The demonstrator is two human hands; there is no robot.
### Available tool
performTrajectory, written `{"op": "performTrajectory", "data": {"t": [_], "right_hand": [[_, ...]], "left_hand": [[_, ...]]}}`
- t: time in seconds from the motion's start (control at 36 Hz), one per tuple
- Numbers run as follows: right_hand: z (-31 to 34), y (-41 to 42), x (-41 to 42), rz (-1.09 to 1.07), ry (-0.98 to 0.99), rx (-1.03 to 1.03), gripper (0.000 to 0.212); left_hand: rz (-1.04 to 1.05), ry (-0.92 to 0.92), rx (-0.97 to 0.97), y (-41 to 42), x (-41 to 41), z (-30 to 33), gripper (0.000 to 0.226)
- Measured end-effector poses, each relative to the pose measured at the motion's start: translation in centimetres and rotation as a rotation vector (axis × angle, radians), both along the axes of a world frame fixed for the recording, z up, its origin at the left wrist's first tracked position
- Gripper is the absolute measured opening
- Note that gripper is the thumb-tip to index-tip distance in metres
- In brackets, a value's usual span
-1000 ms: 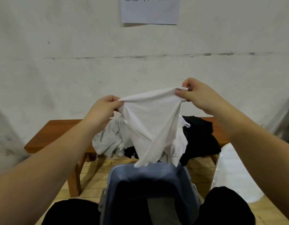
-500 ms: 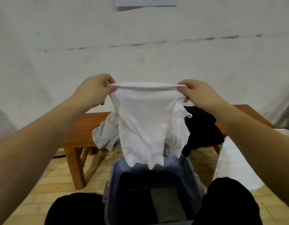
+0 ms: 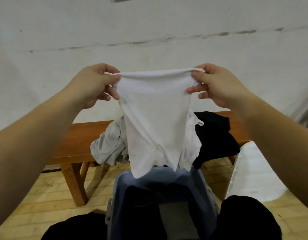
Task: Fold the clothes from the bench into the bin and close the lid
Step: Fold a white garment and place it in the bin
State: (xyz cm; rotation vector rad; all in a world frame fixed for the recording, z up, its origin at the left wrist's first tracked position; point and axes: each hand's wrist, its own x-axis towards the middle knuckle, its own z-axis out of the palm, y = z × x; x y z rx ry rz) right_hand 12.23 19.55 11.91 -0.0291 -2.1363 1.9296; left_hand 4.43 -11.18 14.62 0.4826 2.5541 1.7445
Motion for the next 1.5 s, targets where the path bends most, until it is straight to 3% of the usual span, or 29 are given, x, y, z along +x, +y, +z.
{"op": "performTrajectory", "data": {"t": [0.25,0.56,0.78,0.89,0.97,1.14,1.22,1.31,1.42,1.5], "right_hand": [[1.1,2.6,-6.2,-0.104,0.02,0.023,0.004],[-6.2,6.2,-16.3,-0.17,-0.157,0.046,0.005],[-13.9,5.0,-11.2,-0.148,-0.134,-0.032,0.01],[-19.0,3.1,-6.0,-0.164,-0.187,0.102,0.01],[-23.3,1.5,-3.5,-0.158,-0.249,0.172,0.016],[-28.2,-0.4,-1.0,-0.083,-0.293,0.346,0.031],[-28.6,-0.6,-0.6,-0.07,-0.287,0.391,0.032],[-28.5,-1.0,-0.6,-0.184,-0.292,0.312,0.022],[-28.5,-1.7,-0.9,-0.278,-0.386,0.162,0.03],[-28.5,-1.6,-1.5,-0.323,-0.433,0.095,0.027]], "left_hand": [[-0.018,-0.065,0.08,4.6,-7.4,-0.1,0.003],[0.028,-0.16,0.012,10.2,-17.5,-7.9,0.011],[-0.006,-0.123,-0.033,7.9,-12.4,-14.5,0.011],[-0.04,-0.051,-0.294,5.8,-8.1,-19.4,0.015],[-0.07,-0.067,-0.378,4.5,-6.8,-23.9,0.015],[-0.117,-0.152,-0.457,3.3,-5.9,-29.2,0.01],[-0.04,-0.22,-0.38,3.8,-6.1,-29.4,0.008],[0.08,-0.274,-0.313,4.9,-6.3,-28.4,0.013],[0.091,-0.29,-0.369,6.5,-7.1,-27.8,0.02],[0.122,-0.416,-0.327,7.4,-8.1,-27.5,0.035]]}}
